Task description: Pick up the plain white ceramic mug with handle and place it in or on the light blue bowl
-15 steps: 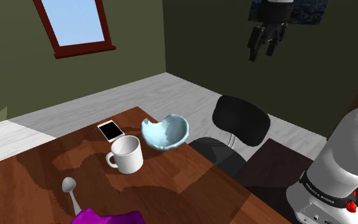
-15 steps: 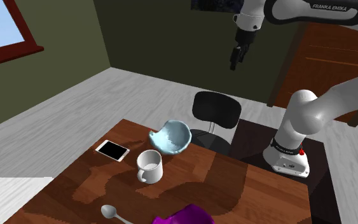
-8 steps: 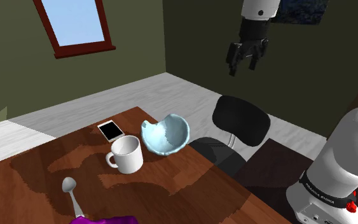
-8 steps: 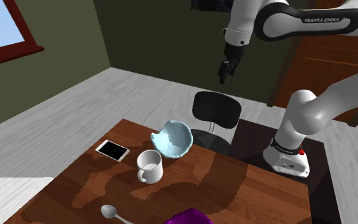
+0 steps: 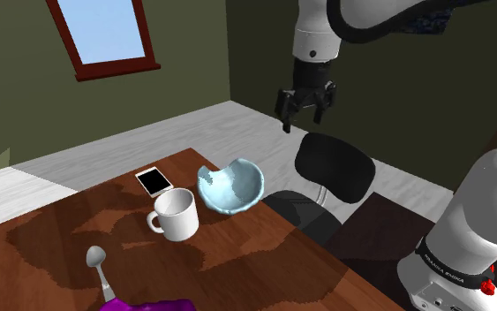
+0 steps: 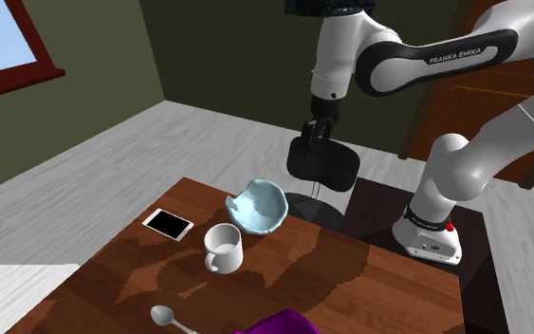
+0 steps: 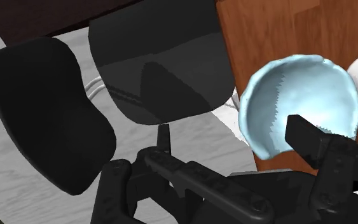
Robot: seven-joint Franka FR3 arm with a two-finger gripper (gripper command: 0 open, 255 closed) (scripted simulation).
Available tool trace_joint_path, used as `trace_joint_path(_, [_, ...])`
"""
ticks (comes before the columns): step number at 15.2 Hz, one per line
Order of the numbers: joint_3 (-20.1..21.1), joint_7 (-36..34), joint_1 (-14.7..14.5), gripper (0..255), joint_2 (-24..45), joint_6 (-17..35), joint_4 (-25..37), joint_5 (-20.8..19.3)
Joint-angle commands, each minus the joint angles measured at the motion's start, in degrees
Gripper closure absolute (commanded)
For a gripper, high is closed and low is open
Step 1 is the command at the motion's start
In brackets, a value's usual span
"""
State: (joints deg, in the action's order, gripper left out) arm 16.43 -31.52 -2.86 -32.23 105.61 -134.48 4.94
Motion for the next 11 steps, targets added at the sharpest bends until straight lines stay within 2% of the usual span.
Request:
trace_joint_path(1, [2.39,-3.41,-0.22,0,2.88,2.21,0.64,0.72])
trace_joint_path(6, [7.95,-11.59,-0.11,0,11.49,7.44,3.82,0.65])
trace_joint_path(11, [13.04,-20.67,0.14,0,21.74,11.86,8.94,-2.23])
